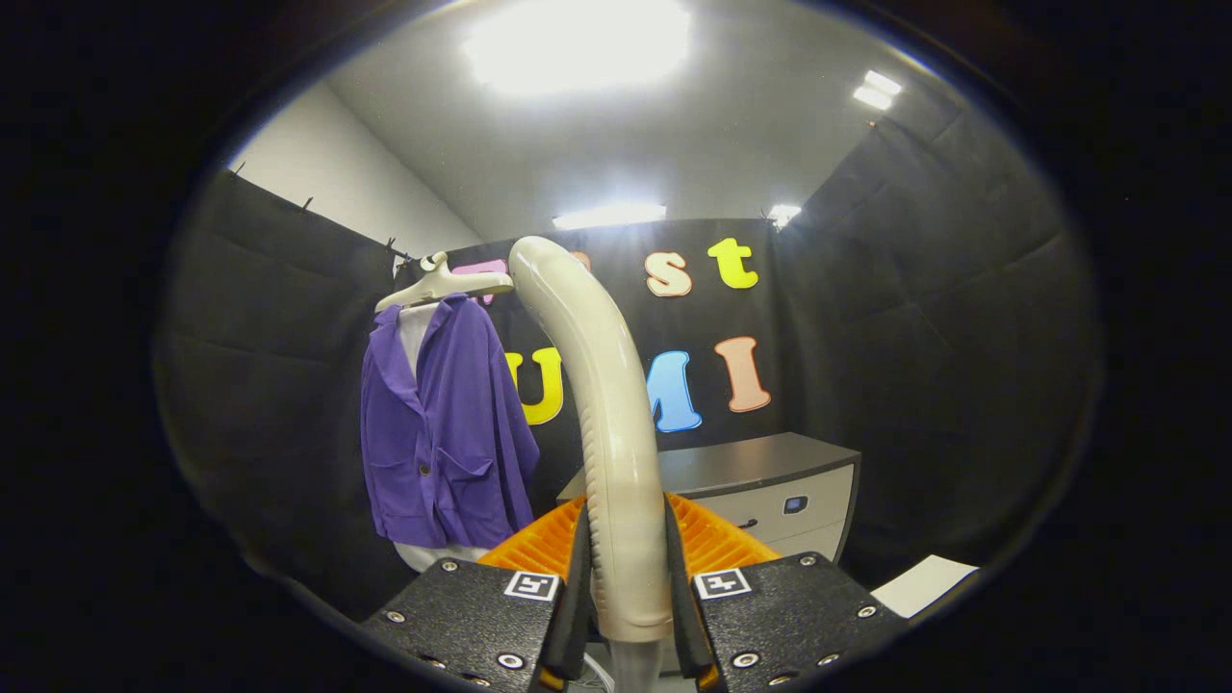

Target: Iron the clothes twice with a garment steamer, once on the left side and once on the right side.

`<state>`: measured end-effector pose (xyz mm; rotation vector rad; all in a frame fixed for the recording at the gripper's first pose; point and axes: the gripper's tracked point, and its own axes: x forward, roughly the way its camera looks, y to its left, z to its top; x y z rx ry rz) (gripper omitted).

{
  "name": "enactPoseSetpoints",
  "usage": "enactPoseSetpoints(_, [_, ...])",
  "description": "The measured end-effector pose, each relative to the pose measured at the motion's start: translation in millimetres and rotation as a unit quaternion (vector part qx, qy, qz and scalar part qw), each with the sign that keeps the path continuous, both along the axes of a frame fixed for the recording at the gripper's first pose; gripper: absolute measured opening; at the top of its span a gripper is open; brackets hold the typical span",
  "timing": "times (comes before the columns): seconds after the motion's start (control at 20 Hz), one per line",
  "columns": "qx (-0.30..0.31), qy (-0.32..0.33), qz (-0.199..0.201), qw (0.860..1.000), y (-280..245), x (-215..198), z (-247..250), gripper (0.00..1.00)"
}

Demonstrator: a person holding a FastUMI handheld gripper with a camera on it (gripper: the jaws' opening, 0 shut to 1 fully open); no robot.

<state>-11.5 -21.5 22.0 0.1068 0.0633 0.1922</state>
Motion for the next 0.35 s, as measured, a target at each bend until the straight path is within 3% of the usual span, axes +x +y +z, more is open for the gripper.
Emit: enactPoseSetpoints(0.35, [-0.001,0.003,-0.003,1.000,-1.0,-2.5,-0.5,0.36])
